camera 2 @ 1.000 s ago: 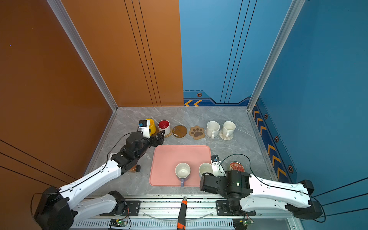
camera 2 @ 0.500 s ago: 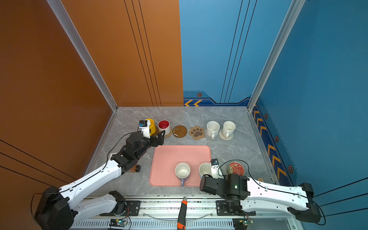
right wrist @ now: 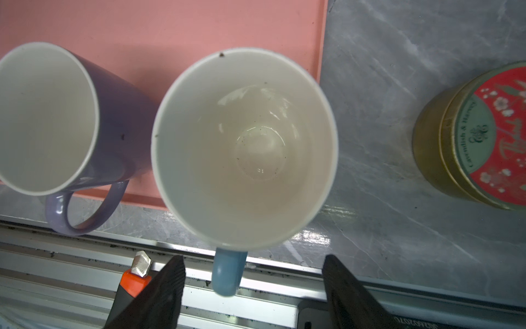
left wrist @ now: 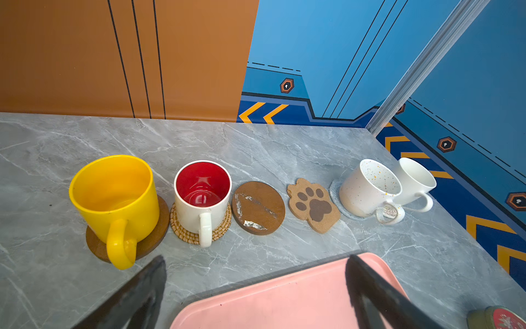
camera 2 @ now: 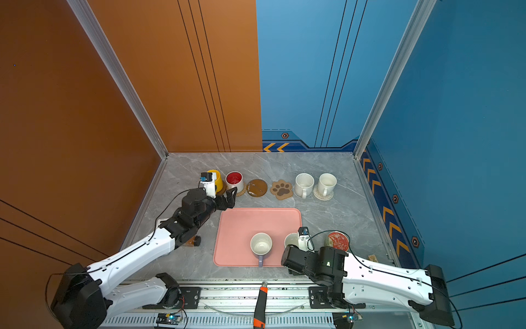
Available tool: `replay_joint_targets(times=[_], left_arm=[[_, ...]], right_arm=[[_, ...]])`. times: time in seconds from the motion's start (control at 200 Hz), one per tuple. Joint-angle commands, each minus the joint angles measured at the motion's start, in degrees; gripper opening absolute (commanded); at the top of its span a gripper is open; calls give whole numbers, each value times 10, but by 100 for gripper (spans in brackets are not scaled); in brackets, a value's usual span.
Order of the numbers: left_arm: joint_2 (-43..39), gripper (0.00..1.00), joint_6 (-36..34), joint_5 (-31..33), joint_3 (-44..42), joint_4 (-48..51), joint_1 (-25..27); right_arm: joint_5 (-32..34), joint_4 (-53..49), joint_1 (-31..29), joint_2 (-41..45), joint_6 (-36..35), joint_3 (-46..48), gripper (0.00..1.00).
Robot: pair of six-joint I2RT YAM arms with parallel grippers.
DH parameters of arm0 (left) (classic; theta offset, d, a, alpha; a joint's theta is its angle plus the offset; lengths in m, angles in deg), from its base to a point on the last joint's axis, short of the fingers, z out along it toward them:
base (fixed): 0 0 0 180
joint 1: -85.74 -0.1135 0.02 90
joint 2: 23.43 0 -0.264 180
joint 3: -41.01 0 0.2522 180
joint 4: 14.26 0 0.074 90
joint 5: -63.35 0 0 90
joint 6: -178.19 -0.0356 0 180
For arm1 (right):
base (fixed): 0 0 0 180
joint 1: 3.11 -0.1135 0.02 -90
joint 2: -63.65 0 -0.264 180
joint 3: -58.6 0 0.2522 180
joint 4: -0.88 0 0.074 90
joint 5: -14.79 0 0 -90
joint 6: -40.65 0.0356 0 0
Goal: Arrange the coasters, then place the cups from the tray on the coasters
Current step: 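Lower the right gripper into the blue-handled mug's opening and close it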
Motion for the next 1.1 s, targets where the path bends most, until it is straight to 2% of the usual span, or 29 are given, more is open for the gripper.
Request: replay_joint_targets(times=[0.0, 0.4, 0.686, 1.096], left_arm=[[4, 99, -10, -12, -1, -10, -3], [8, 99, -13, -16, 0, -10, -5], [11, 99, -13, -17, 0, -12, -6], [22, 99, -13, -25, 7, -12, -7]], right_arm=[[-13, 25, 14, -2, -13, 13, 75], [-51, 63, 78, -17, -48, 28, 67], [-67, 77, 92, -59, -63, 29, 64], [-73, 111, 107, -74, -70, 43, 52]])
